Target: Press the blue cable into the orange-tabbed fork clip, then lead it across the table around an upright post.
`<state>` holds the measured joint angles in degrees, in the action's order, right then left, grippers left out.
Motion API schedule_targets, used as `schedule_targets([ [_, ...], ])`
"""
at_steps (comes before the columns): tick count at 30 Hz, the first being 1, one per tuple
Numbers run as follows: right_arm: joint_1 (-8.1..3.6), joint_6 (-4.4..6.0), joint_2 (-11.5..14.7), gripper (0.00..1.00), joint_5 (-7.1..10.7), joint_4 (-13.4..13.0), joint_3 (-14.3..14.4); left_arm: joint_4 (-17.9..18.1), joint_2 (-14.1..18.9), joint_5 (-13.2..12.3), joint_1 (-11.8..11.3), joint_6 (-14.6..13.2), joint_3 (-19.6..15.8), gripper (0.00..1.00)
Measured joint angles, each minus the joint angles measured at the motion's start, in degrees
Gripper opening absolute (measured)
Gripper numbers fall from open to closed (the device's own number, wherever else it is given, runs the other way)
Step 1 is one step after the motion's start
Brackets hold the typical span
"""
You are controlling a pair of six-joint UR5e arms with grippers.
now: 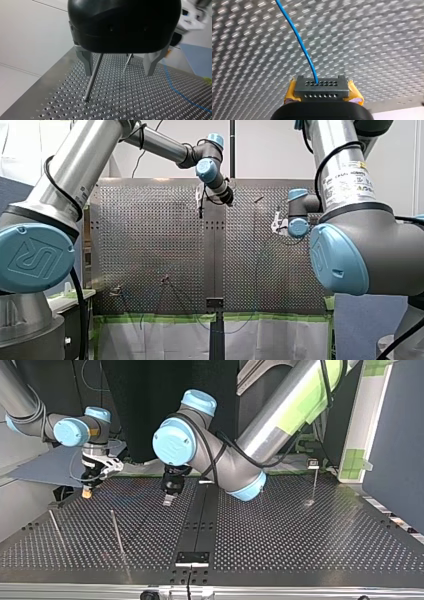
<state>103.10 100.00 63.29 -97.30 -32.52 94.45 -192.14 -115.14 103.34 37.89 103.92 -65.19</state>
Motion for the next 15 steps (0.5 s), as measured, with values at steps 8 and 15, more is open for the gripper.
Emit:
schedule_targets([
  [8, 0.11, 1.61, 4.59, 0.00, 2.46, 4.53, -0.81, -0.69, -0.01, 0.91, 0.18, -0.70, 0.00, 1.00],
  [15, 0.03, 3.55, 8.67, 0.00, 3.97, 8.64, -0.80, -0.79, -0.02, 1.09, 0.23, -0.82, -0.01, 1.00],
])
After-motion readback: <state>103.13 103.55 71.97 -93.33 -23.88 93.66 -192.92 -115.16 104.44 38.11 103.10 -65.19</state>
